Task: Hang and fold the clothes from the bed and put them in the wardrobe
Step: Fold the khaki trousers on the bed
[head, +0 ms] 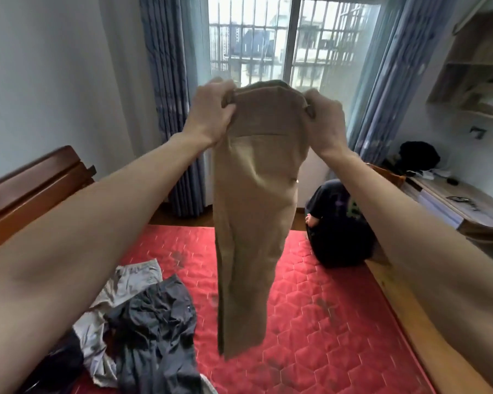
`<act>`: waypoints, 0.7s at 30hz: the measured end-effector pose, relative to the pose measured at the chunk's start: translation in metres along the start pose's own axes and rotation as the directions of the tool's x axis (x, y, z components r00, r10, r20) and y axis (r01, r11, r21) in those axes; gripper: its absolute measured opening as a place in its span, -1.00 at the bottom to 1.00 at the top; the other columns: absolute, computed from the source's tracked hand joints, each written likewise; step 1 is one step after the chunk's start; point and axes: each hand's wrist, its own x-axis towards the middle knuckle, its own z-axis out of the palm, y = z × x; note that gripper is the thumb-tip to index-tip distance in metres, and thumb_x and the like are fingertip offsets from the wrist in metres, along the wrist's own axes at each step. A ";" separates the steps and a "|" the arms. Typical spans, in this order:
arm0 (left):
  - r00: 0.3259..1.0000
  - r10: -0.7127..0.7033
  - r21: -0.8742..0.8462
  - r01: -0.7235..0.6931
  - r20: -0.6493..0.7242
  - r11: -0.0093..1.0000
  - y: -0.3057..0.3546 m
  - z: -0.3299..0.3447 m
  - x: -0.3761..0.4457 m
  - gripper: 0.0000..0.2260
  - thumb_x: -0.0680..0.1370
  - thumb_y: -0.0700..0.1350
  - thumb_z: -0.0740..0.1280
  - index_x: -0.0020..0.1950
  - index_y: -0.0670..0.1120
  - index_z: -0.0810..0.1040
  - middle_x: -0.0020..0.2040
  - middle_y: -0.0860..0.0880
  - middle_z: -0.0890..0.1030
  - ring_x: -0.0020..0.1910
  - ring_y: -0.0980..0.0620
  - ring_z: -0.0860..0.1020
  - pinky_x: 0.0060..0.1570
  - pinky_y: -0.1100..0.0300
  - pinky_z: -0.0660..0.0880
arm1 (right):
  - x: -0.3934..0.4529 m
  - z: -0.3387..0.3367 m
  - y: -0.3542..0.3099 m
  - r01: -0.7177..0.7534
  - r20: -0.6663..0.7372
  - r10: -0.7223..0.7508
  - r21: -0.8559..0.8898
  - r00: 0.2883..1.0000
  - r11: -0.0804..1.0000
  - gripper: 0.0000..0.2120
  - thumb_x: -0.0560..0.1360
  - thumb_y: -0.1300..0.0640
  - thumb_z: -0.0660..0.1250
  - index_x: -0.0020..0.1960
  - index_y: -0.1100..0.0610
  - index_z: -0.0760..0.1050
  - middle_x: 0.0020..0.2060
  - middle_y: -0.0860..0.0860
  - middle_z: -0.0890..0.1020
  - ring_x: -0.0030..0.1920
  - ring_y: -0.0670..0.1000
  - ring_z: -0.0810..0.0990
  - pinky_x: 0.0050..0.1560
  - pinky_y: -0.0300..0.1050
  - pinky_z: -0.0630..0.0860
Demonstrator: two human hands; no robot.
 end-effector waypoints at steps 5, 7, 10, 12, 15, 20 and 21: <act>0.956 0.229 -0.014 -0.236 -0.181 0.972 0.015 -0.012 -0.020 -0.99 0.56 -0.26 0.38 -0.04 -0.19 0.59 -0.06 -0.08 0.56 -0.18 0.02 0.51 -0.16 0.14 0.53 | -0.013 -0.025 -0.003 0.161 -0.145 -0.151 0.058 0.978 0.985 -0.81 0.63 0.10 0.28 0.12 0.14 0.62 -0.17 0.00 0.67 -0.21 0.01 0.58 -0.25 0.03 0.50; 0.948 0.256 -0.027 -0.265 -0.189 0.964 0.015 -0.004 -0.054 -0.97 0.57 -0.25 0.39 0.00 -0.18 0.61 -0.04 -0.07 0.57 -0.16 -0.01 0.54 -0.18 0.03 0.56 | -0.045 -0.027 0.004 0.207 -0.133 -0.199 0.047 0.971 0.977 -0.78 0.65 0.07 0.28 0.15 0.17 0.62 -0.11 0.03 0.70 -0.18 0.01 0.61 -0.21 0.06 0.55; 0.962 0.259 -0.085 -0.267 -0.090 0.960 0.015 0.012 -0.132 -0.91 0.61 -0.18 0.39 0.08 -0.16 0.64 0.02 -0.05 0.60 -0.06 -0.02 0.60 -0.12 0.05 0.58 | -0.123 -0.027 0.026 0.251 -0.062 -0.249 0.016 0.966 0.968 -0.75 0.62 0.07 0.33 0.18 0.21 0.63 -0.01 0.08 0.73 -0.07 0.03 0.65 -0.09 -0.06 0.52; 0.963 0.269 -0.124 -0.263 0.033 0.957 0.014 0.028 -0.196 -0.88 0.62 -0.14 0.37 0.09 -0.16 0.64 0.04 -0.04 0.61 0.00 -0.03 0.63 -0.11 0.04 0.59 | -0.189 -0.024 0.048 0.305 0.055 -0.304 -0.004 0.951 0.952 -0.77 0.62 0.08 0.34 0.17 0.21 0.62 0.00 0.07 0.72 -0.04 0.01 0.65 -0.09 -0.13 0.49; 0.924 0.288 -0.128 -0.263 0.251 0.956 0.006 0.063 -0.298 -0.89 0.62 -0.13 0.38 0.08 -0.15 0.62 0.05 -0.05 0.60 0.00 -0.04 0.63 -0.19 0.01 0.61 | -0.293 -0.009 0.087 0.354 0.307 -0.318 -0.070 0.897 0.932 -0.84 0.63 0.09 0.34 0.19 0.08 0.54 -0.03 -0.01 0.71 -0.09 0.03 0.70 -0.22 -0.09 0.56; 0.737 0.215 -0.171 -0.137 0.641 0.976 0.006 0.122 -0.465 -0.93 0.61 -0.20 0.37 0.06 -0.10 0.52 0.00 -0.04 0.51 -0.06 -0.07 0.61 -0.32 0.02 0.56 | -0.466 0.017 0.135 0.323 0.684 -0.225 -0.016 0.694 0.946 -0.91 0.57 0.16 0.41 0.04 0.09 0.52 -0.22 -0.03 0.68 -0.30 0.08 0.69 -0.44 0.00 0.58; 0.670 0.180 -0.160 -0.092 0.720 0.983 0.010 0.129 -0.493 -0.91 0.59 -0.20 0.36 0.05 -0.09 0.49 -0.01 -0.04 0.50 -0.05 -0.09 0.60 -0.32 0.03 0.51 | -0.495 0.020 0.139 0.285 0.740 -0.181 -0.015 0.648 0.959 -0.85 0.55 0.17 0.43 0.01 0.06 0.46 -0.27 -0.04 0.65 -0.34 0.09 0.67 -0.46 -0.01 0.55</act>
